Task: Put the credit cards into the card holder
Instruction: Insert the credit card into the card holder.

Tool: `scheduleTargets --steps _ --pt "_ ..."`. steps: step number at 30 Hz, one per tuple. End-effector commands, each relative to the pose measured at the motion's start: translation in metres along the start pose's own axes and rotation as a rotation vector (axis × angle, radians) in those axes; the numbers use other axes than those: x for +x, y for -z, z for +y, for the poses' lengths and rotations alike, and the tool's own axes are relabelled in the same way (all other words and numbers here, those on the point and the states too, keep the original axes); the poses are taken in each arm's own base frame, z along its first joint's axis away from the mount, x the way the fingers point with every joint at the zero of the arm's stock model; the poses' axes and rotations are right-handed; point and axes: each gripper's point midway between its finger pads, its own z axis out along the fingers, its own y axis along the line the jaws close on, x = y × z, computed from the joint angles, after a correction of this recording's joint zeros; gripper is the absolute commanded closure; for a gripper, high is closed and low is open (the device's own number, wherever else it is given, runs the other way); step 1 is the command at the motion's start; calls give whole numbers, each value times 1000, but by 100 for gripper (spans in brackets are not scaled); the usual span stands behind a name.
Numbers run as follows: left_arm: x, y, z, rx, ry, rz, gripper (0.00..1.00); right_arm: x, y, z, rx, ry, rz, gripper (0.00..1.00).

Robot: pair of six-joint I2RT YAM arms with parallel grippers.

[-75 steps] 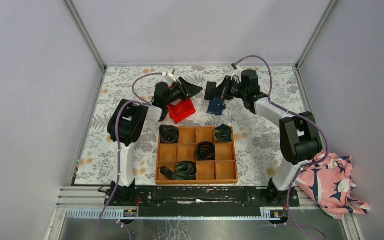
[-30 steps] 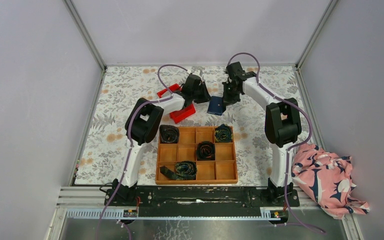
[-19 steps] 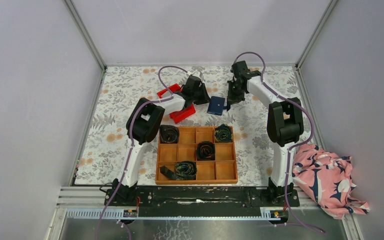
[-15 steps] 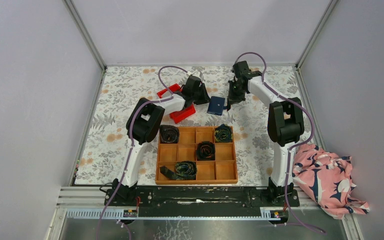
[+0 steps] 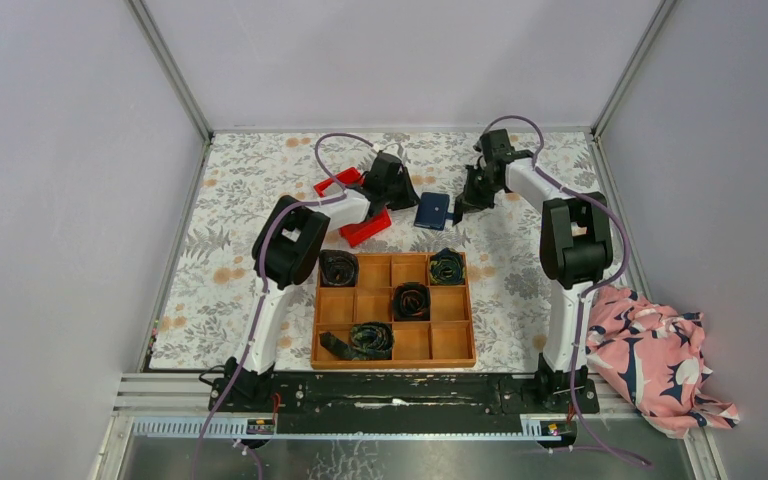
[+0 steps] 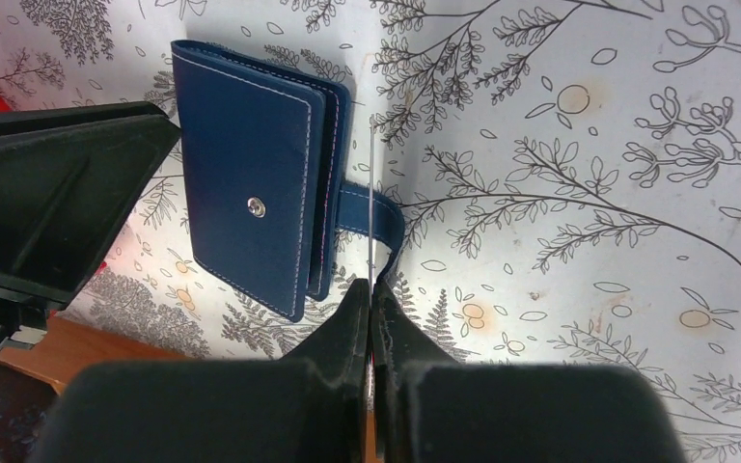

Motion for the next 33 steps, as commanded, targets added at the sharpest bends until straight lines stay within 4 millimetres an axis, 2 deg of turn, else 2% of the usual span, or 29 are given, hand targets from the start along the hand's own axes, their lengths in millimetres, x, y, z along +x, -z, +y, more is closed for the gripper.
scheduleTargets --steps 1,22,33 --pt "-2 2 5 -24 -3 -31 76 -2 -6 7 -78 -37 -1 100" --pt "2 2 12 -40 -1 -26 77 -6 -4 15 -177 -71 -31 100" --pt "6 1 14 -41 -4 -12 79 -11 4 25 -233 -85 -57 100"
